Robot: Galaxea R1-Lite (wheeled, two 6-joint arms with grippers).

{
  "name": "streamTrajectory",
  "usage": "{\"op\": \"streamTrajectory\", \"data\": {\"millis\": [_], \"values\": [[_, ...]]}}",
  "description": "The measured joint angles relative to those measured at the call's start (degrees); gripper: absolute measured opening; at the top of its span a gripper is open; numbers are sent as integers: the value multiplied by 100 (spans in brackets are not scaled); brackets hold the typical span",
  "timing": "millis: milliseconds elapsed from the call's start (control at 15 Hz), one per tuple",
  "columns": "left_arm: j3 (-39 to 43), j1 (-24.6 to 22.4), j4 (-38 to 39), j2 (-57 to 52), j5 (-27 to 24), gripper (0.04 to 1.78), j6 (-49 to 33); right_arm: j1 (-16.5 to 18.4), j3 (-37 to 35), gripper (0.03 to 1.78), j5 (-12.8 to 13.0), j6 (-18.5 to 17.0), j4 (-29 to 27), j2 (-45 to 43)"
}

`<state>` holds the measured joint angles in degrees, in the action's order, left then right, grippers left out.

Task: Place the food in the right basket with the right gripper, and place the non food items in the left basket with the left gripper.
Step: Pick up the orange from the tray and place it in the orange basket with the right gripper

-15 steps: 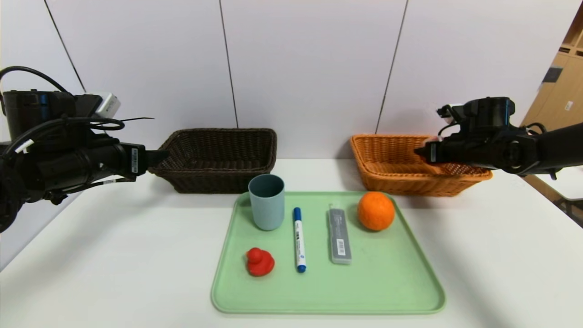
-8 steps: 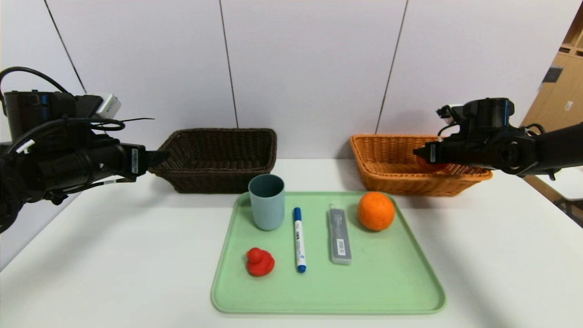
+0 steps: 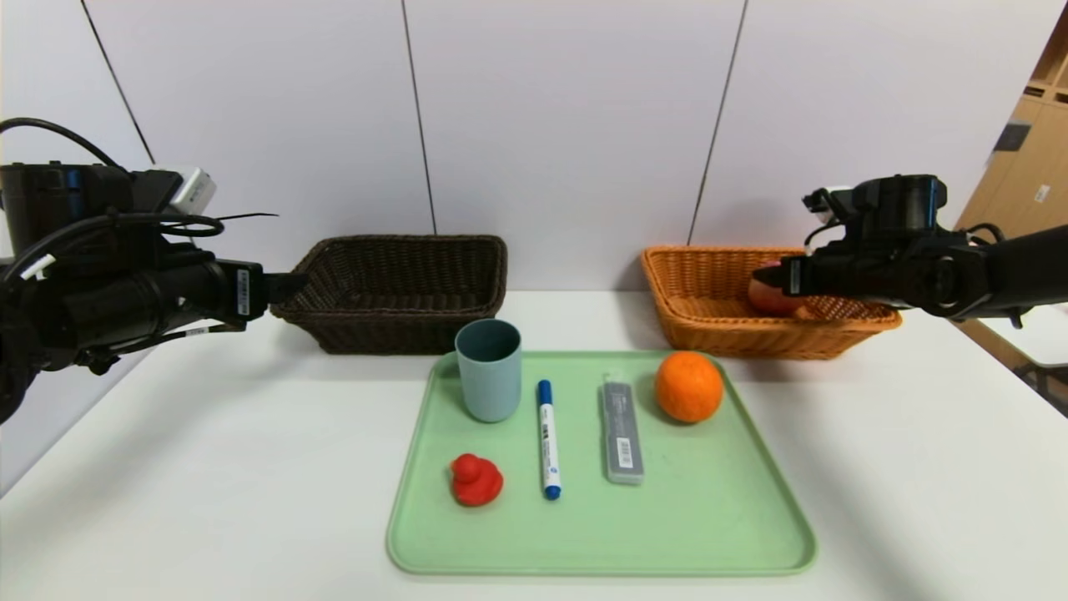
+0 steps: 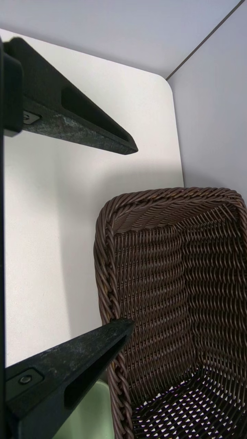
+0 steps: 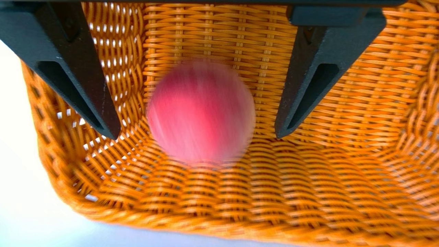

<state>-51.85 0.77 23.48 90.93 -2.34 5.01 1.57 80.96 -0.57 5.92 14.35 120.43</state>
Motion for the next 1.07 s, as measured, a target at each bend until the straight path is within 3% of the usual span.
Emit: {"op": "streamTrajectory", "data": {"millis": [267,667,867,1067], "values": [[0,-4,0,-99,-2,169,-11,-117,63,162,-66,-48,-263,-546],[44,-2,0,-229,-5,169,-17,-1751,-232,167,-146,-796,-967,-2010],[183,-9,0,-361,0,169,-16,-2387,-1180,168,-94,-740,-289,-2636],[372,-6,-5,-505,-2,169,-11,-2610,-2686,169,-20,-419,1123,-3022]]}}
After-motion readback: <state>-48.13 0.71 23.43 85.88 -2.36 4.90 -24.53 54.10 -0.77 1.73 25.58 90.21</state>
